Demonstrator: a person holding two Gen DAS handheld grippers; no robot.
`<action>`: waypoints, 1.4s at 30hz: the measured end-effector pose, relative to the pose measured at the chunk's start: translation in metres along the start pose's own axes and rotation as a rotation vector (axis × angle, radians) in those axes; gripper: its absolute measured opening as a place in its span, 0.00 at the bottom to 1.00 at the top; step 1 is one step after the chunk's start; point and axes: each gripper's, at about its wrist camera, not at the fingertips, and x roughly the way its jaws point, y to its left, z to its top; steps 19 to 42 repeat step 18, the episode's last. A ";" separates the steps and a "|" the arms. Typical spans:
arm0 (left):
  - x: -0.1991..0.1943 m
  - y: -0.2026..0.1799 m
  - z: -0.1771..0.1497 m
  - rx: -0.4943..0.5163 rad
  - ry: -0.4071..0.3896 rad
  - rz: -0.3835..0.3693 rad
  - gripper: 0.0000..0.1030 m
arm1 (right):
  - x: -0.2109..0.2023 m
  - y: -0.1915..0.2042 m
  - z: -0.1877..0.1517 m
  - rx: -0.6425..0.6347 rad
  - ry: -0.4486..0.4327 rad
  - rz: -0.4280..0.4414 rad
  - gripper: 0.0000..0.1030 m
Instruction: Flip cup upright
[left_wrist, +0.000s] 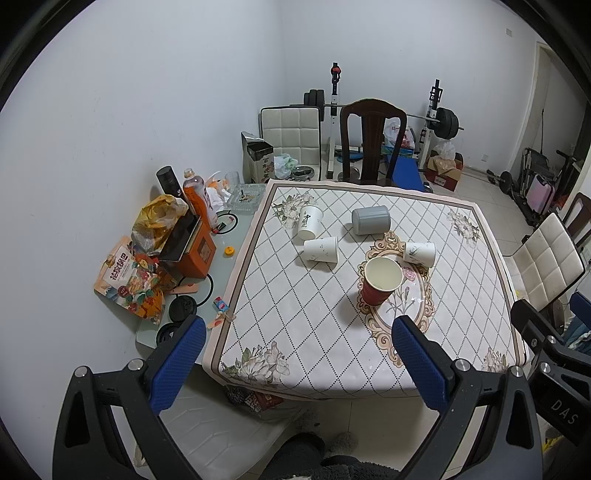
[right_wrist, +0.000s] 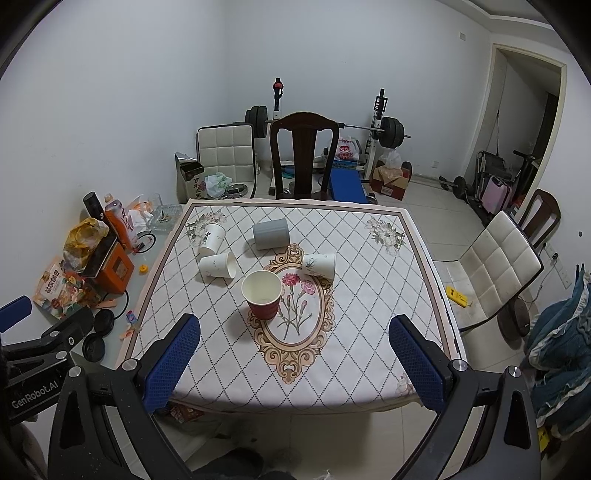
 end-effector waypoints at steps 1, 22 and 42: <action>0.000 0.000 0.000 -0.002 0.000 0.000 1.00 | 0.001 0.000 0.001 -0.001 0.000 -0.001 1.00; -0.001 0.002 0.001 -0.005 0.002 0.000 1.00 | 0.001 0.000 0.000 0.001 0.001 0.000 1.00; -0.001 0.002 0.001 -0.005 0.002 0.000 1.00 | 0.001 0.000 0.000 0.001 0.001 0.000 1.00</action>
